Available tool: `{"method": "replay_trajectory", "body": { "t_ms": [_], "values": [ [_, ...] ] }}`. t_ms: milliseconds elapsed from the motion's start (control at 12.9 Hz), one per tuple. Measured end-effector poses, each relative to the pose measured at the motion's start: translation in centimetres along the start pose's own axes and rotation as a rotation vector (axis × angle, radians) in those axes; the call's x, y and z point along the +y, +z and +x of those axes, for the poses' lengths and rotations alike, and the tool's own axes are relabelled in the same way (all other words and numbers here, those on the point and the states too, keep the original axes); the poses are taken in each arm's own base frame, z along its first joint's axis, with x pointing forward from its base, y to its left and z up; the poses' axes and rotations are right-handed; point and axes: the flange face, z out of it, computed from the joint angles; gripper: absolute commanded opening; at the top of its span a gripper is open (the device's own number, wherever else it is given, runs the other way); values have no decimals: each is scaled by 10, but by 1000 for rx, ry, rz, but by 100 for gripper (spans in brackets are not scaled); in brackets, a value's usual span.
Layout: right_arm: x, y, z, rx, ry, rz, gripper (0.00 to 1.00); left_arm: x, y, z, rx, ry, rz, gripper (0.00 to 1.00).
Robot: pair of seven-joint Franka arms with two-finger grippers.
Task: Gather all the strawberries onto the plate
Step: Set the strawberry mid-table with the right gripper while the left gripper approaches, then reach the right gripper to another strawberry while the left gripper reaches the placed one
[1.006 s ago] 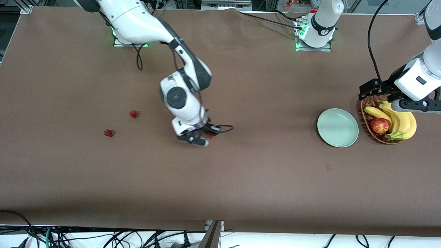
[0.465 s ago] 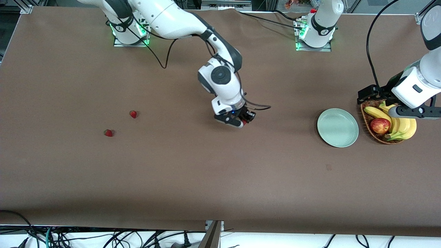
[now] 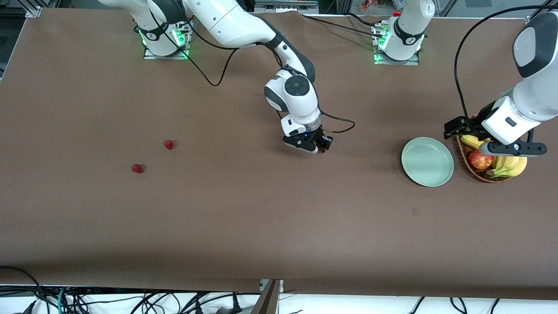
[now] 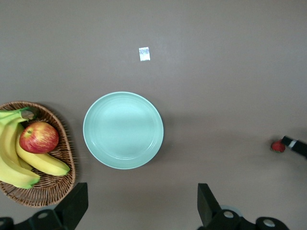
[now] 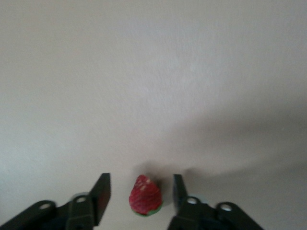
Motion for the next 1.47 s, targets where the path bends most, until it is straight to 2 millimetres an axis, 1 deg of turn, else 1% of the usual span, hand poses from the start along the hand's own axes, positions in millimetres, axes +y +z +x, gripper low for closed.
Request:
{"method": "replay_trajectory", "body": {
  "t_ms": [155, 232, 387, 465, 619, 697, 852, 1006, 1161, 1316, 1394, 1471],
  "values": [
    [-5, -16, 19, 8, 12, -4, 73, 0, 10, -5, 4, 0, 1, 100],
    [-4, -26, 33, 8, 4, -31, 73, 1, 15, -7, 9, 1, 2, 100],
    [-2, -55, 67, -6, -51, -94, 73, 3, 31, -11, 15, 5, 3, 100],
    [2, -75, 88, -18, -82, -128, 73, 5, 39, -14, 15, 8, 4, 100],
    [18, -113, 131, -51, -158, -197, 73, 15, 54, -17, 14, 26, 5, 100],
    [32, -131, 156, -72, -199, -227, 74, 27, 62, -19, 14, 43, 6, 100],
    [73, -165, 208, -121, -289, -274, 74, 60, 72, -23, 20, 53, 7, 100],
    [127, -187, 254, -174, -365, -304, 74, 103, 84, -29, 52, 43, 1, 100],
    [190, -197, 289, -230, -427, -331, 74, 158, 105, -39, 78, 16, -17, 100],
    [255, -201, 319, -279, -478, -364, 74, 212, 131, -51, 84, -7, -49, 100],
    [285, -200, 330, -299, -491, -372, 74, 233, 145, -55, 89, -22, -54, 100],
    [310, -196, 337, -321, -494, -363, 74, 248, 158, -58, 98, -42, -42, 100]
  ]
}}
